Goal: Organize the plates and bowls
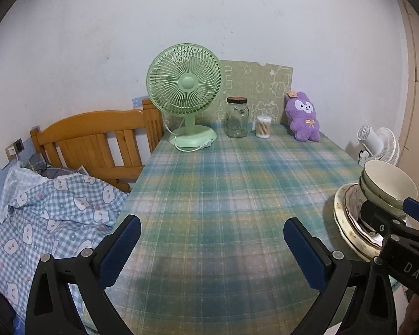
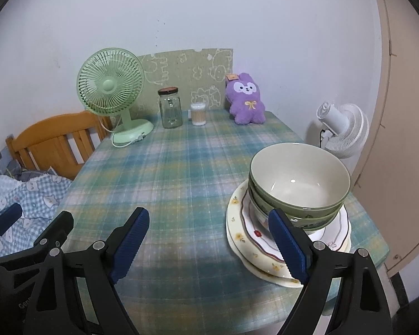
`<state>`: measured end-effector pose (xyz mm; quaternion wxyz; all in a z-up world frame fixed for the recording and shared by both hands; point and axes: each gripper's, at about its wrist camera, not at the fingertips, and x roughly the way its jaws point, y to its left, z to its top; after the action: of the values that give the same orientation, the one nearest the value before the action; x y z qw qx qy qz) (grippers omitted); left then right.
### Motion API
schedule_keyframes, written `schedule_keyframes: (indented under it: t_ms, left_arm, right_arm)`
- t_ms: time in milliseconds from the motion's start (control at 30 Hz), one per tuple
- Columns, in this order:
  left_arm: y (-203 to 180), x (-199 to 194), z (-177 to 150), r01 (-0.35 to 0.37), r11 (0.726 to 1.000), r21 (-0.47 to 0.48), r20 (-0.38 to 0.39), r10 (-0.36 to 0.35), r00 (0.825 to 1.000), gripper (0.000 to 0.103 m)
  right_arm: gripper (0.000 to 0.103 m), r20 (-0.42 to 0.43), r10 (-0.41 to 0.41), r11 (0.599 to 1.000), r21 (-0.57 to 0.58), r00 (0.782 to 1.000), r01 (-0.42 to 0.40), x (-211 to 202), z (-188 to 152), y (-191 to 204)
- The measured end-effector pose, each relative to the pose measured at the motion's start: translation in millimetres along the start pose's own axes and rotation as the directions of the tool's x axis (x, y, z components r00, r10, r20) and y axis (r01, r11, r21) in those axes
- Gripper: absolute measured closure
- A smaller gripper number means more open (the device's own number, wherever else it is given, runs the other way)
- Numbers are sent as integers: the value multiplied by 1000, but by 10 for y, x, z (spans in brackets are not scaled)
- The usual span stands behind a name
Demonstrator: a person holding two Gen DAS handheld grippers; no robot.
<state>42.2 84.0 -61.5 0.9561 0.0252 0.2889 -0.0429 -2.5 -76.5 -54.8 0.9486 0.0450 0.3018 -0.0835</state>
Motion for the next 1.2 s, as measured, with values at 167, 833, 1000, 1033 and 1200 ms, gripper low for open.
schedule_keyframes:
  t_ms: [167, 833, 1000, 1033, 1200]
  left_arm:
    - [3, -22, -17, -3, 1000, -12, 2, 3, 1000, 0]
    - [39, -23, -15, -5, 1000, -21, -8, 5, 1000, 0]
    - [40, -29, -13, -4, 1000, -20, -7, 4, 1000, 0]
    - [38, -28, -13, -4, 1000, -20, -7, 4, 1000, 0]
    - [27, -33, -9, -5, 1000, -20, -7, 5, 1000, 0]
  right_arm:
    - [14, -2, 6, 1000, -9, 1000, -6, -4, -7, -22]
    - [14, -24, 21, 1000, -23, 999, -21, 25, 1, -26]
    - [14, -29, 17, 1000, -26, 999, -18, 18, -1, -29]
    - [14, -30, 17, 1000, -26, 999, -17, 14, -1, -31]
    - [14, -28, 16, 999, -27, 999, -17, 12, 0, -33]
